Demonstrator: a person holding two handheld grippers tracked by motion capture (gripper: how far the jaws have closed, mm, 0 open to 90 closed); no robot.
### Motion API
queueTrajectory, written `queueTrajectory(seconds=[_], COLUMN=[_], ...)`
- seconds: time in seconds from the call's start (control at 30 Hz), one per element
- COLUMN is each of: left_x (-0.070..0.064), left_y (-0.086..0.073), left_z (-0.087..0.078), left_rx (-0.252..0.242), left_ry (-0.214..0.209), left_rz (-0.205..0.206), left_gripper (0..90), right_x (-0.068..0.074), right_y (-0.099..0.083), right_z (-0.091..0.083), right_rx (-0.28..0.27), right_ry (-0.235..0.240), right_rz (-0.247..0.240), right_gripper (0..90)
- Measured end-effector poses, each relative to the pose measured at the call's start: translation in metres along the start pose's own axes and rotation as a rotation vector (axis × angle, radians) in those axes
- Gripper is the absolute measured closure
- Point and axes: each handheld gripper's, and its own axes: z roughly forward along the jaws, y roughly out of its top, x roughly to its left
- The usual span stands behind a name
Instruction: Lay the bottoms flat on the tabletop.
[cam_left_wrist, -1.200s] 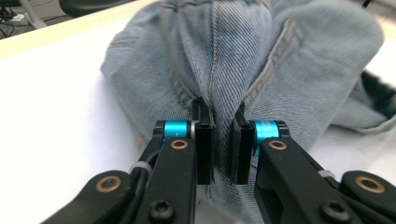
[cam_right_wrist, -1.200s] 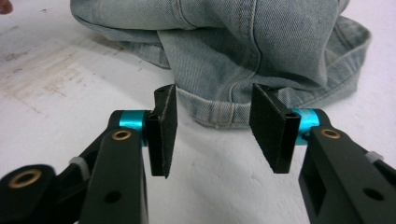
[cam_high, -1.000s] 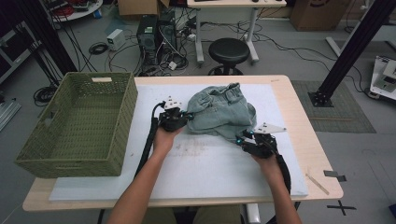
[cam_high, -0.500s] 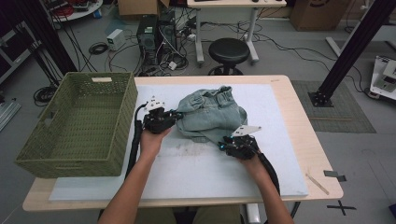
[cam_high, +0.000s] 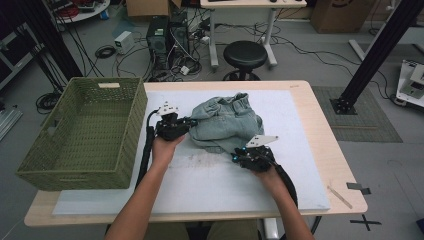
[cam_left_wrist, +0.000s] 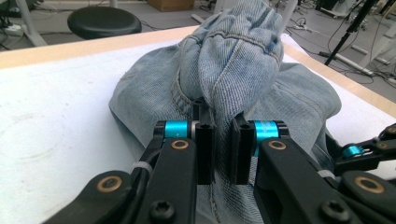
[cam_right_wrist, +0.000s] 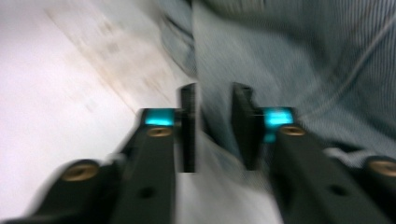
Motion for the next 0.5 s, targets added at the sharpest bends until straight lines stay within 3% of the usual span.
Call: queueTrajectory(seconds=[0.13, 0.17, 0.2, 0.23, 0.33, 0.4, 0.5], left_x=[0.001, 0.003, 0.003, 0.003, 0.003, 0.003, 0.000], left_y=[-0.002, -0.002, -0.002, -0.002, -0.003, -0.005, -0.007], left_z=[0.004, 0.003, 0.003, 0.003, 0.004, 0.007, 0.010], left_rx=[0.004, 0.004, 0.004, 0.006, 0.006, 0.008, 0.009], left_ry=[-0.005, -0.009, -0.009, -0.014, -0.035, -0.110, -0.140], left_rz=[-0.008, -0.012, -0.012, -0.012, -0.019, -0.049, -0.039], left_gripper=[83.5, 83.5, 83.5, 83.5, 82.4, 71.4, 56.7], right_x=[0.009, 0.014, 0.014, 0.013, 0.012, 0.008, 0.000], right_y=[0.006, 0.008, 0.008, 0.008, 0.003, -0.005, -0.020], right_z=[0.009, 0.020, 0.020, 0.020, 0.010, -0.001, -0.021], right_rx=[0.030, 0.101, 0.101, 0.105, 0.103, 0.105, 0.102], right_ry=[-0.012, -0.084, -0.084, -0.110, -0.089, -0.078, -0.101], right_rz=[-0.045, -0.099, -0.099, -0.106, -0.129, -0.123, -0.106], right_gripper=[66.4, 77.5, 77.5, 87.4, 88.7, 88.8, 88.8])
